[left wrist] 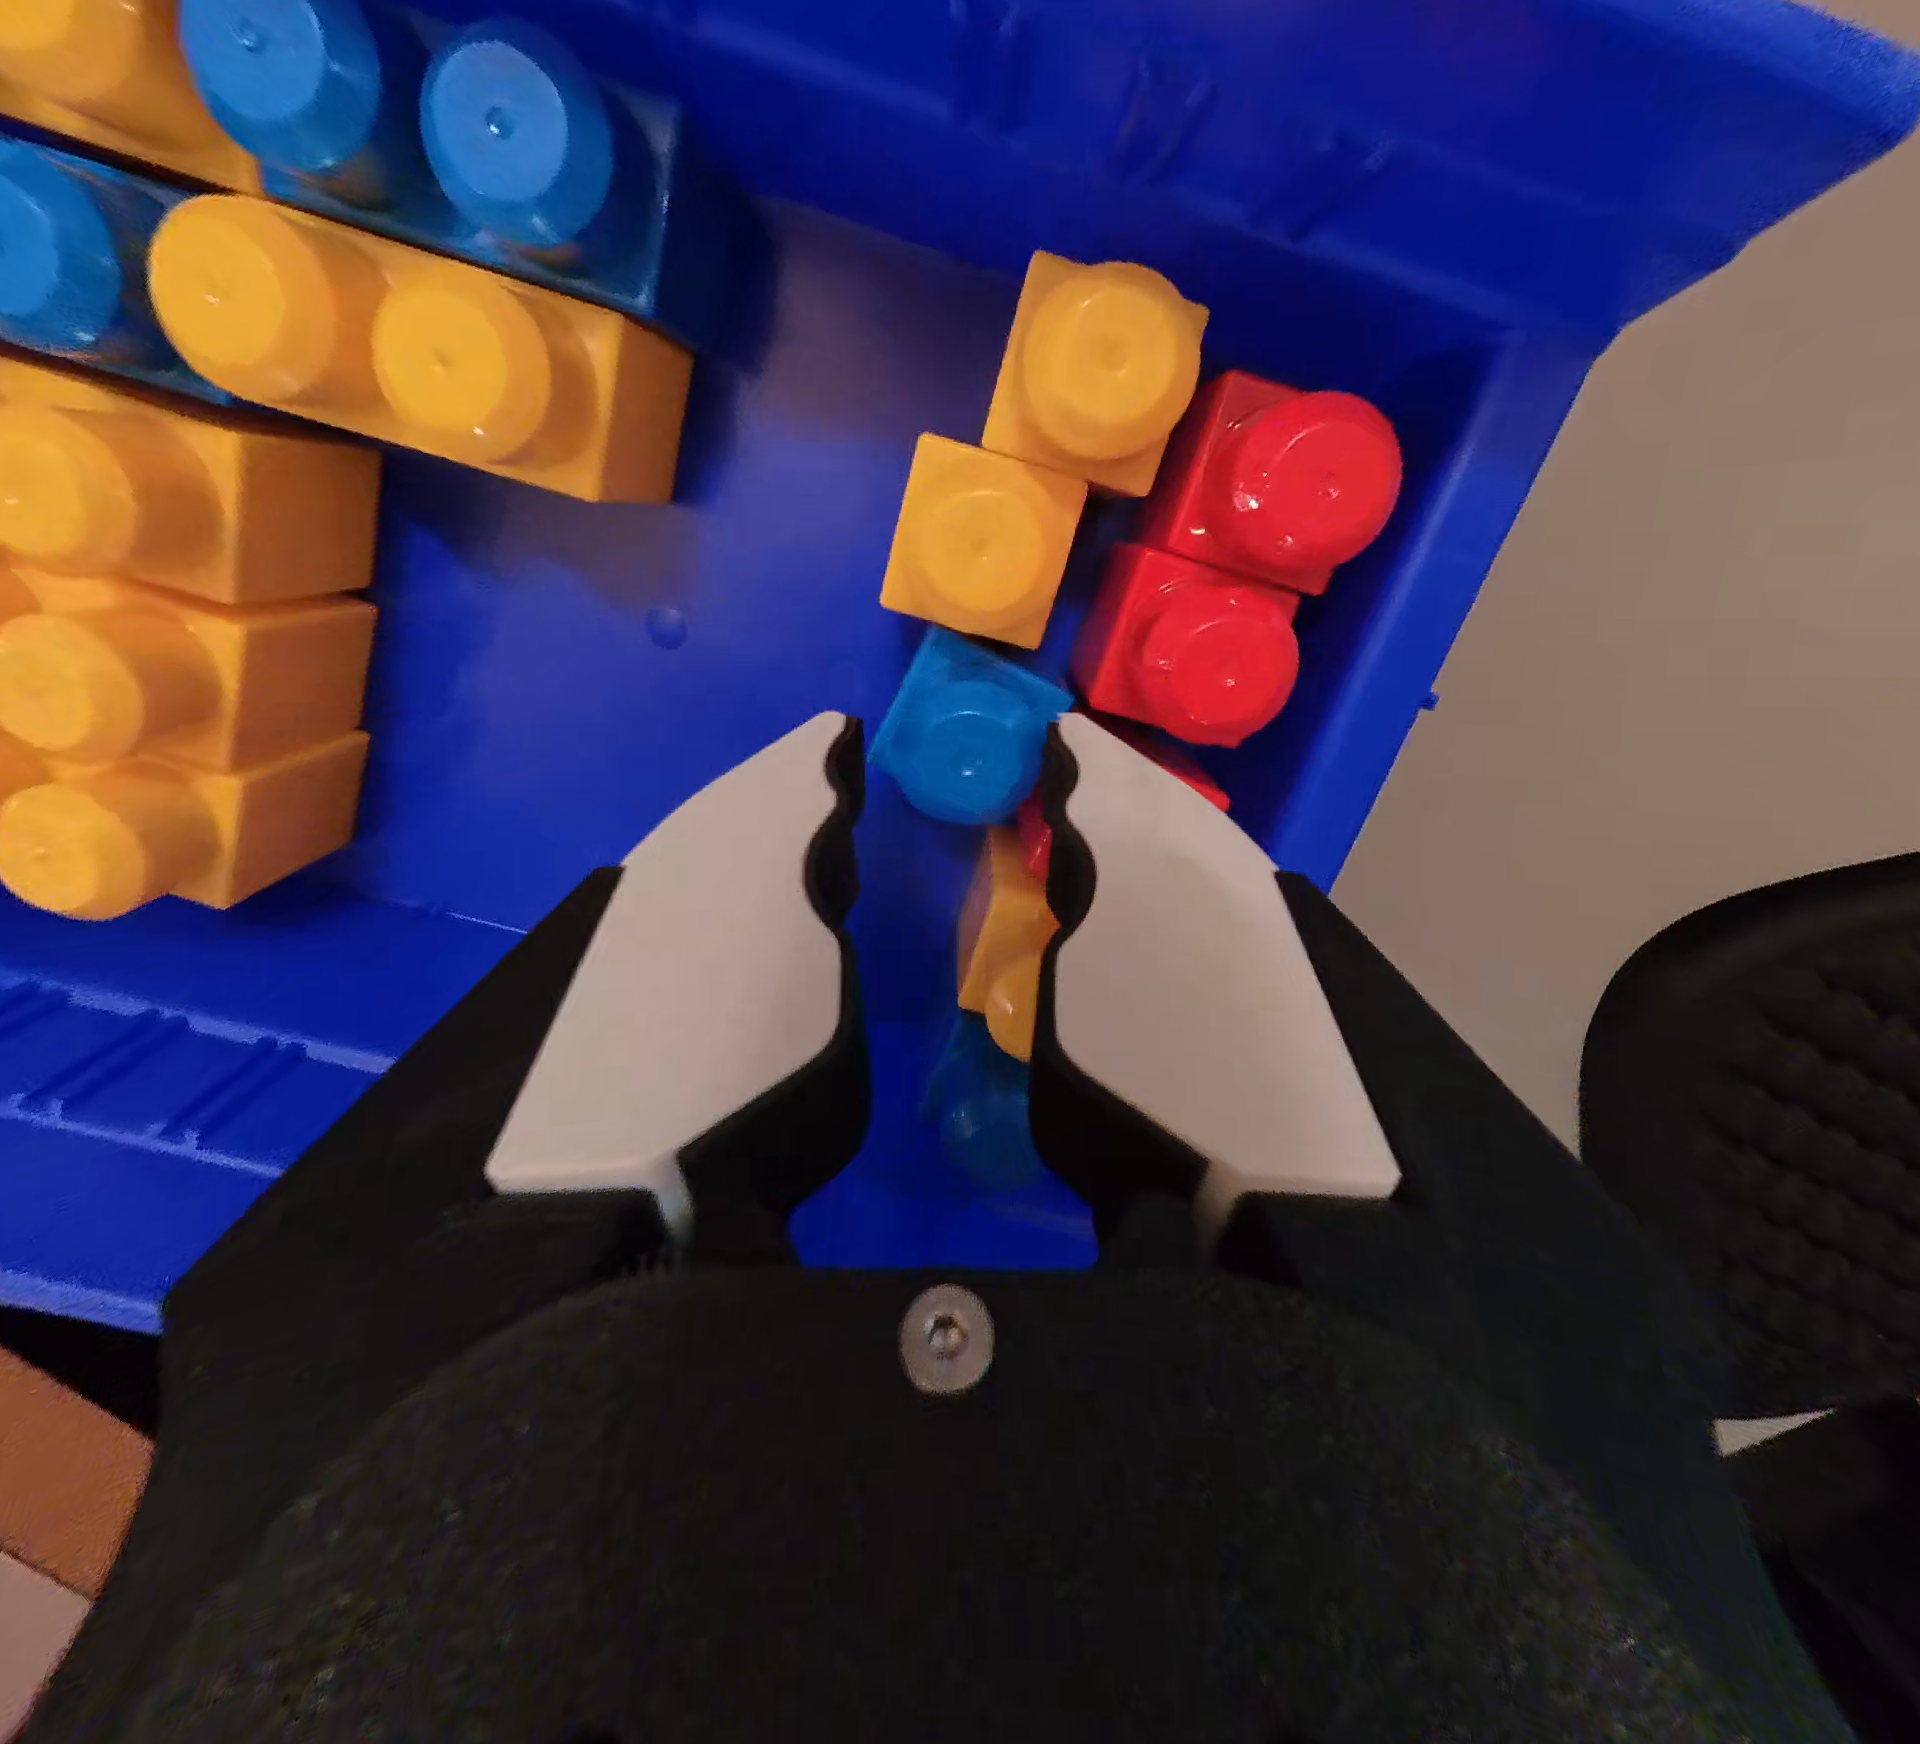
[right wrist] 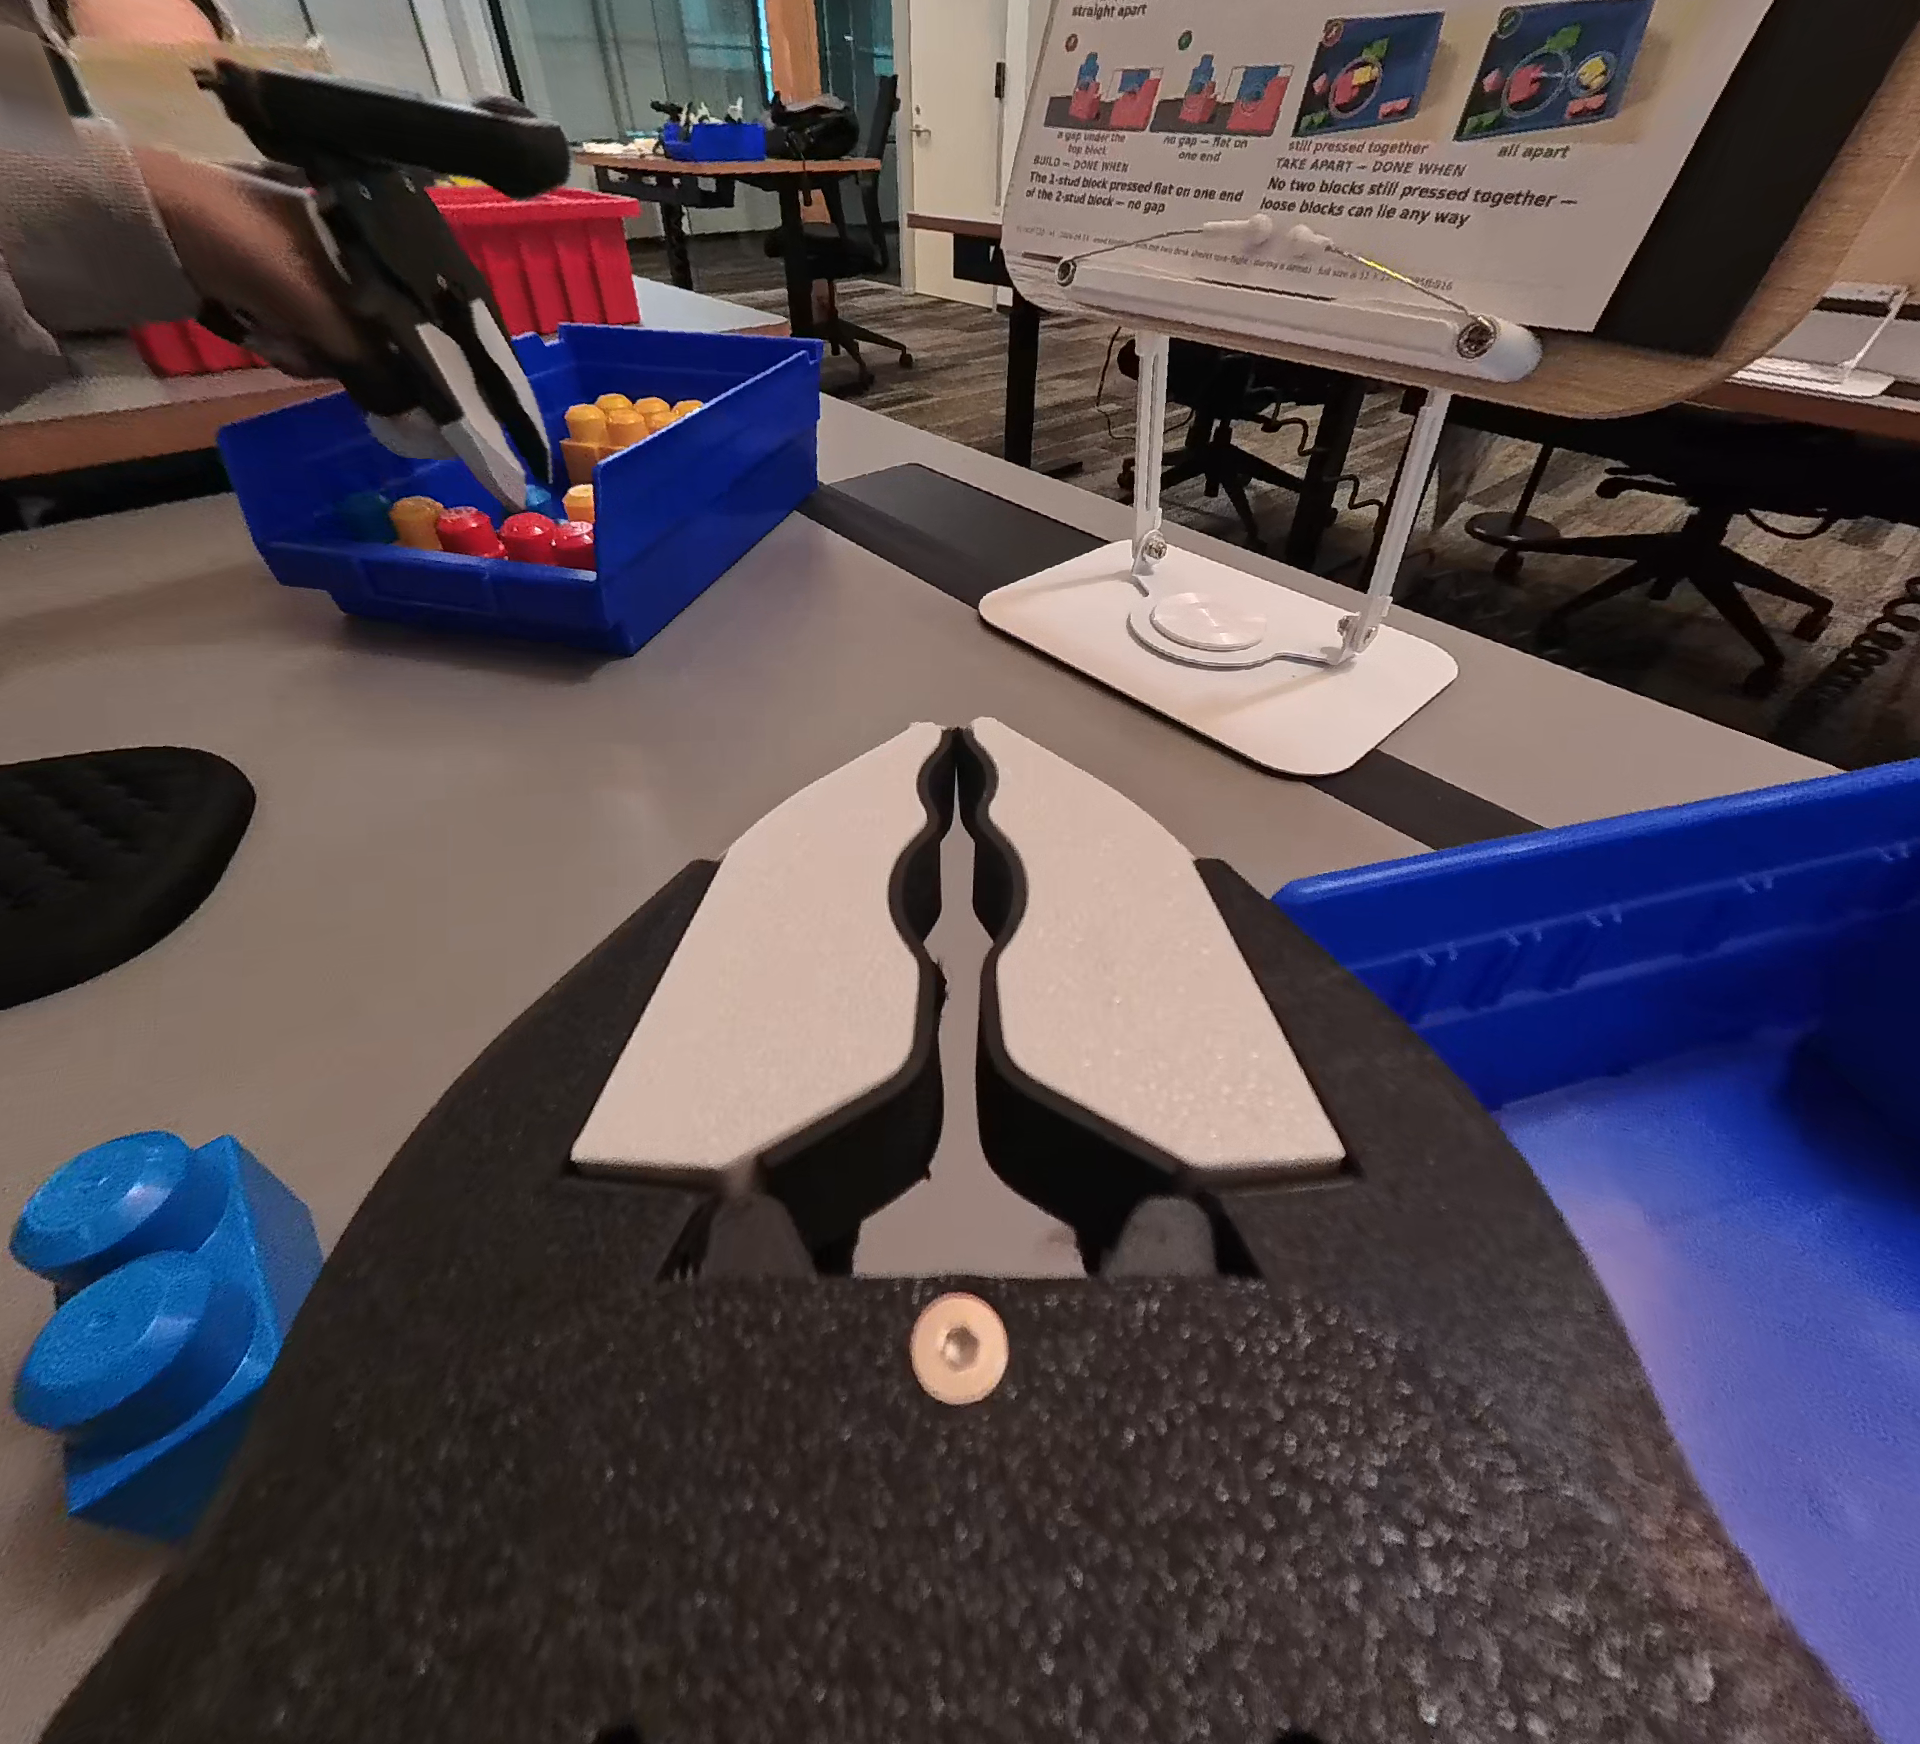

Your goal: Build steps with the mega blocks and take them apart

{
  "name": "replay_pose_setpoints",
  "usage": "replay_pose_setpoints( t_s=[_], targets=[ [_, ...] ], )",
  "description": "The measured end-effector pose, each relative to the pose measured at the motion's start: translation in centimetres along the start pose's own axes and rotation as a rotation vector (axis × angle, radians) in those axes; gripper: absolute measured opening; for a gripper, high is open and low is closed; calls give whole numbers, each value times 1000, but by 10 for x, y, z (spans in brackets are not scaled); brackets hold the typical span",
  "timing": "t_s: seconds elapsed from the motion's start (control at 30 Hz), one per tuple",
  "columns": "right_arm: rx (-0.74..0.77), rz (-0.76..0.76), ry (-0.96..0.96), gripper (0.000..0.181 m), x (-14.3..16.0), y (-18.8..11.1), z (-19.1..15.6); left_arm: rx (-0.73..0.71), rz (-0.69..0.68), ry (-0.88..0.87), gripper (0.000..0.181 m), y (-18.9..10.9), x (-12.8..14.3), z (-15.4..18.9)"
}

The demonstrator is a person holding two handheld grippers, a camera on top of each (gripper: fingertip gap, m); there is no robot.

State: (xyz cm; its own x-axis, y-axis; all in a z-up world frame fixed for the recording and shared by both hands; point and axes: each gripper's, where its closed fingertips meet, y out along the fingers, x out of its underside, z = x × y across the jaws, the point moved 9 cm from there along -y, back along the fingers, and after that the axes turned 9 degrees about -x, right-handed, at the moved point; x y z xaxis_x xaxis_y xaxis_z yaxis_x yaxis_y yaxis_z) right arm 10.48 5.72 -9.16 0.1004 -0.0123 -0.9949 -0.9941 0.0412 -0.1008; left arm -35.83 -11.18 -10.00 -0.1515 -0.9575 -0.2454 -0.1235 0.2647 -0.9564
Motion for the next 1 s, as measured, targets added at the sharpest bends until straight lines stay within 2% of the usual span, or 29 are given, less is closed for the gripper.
replay_pose_setpoints(
  t_s=[0.13, 0.23, 0.33, 0.4, 0.47, 0.53, 0.63, 0.77, 0.87, 1.0],
  targets=[
    [1, -3, -1, 0, 0, 0, 0, 0, -52, 25, 29, 7, 0, 3],
    [3, -2, 1, 0, 0, 0, 1, -40, -46, 45, 30, -4, -1, 1],
    [6, 0, 3, 0, 0, -1, 2, -64, 41, 34, 29, -42, -6, 2],
    [7, 0, 7, 0, 1, -1, 3, -70, 104, 76, 29, -75, -13, 16],
    [5, -6, 9, 0, 2, 0, 3, -61, 152, 150, 29, -101, -22, 44],
    [2, -11, 5, 0, 3, 1, 2, -38, 177, 235, 29, -111, -32, 83],
    [0, -20, -5, 0, 3, 2, 0, 17, 149, 347, 29, -99, -40, 146],
    [-11, -40, -19, 0, 5, 3, -3, 124, 99, 417, 29, -62, -44, 207],
    [-19, -61, -50, 0, 5, 5, -7, 180, 81, 429, 29, -40, -45, 235],
    [-26, -105, -74, 0, 6, 7, -11, 191, 65, 439, 29, -25, -43, 251]
  ],
)
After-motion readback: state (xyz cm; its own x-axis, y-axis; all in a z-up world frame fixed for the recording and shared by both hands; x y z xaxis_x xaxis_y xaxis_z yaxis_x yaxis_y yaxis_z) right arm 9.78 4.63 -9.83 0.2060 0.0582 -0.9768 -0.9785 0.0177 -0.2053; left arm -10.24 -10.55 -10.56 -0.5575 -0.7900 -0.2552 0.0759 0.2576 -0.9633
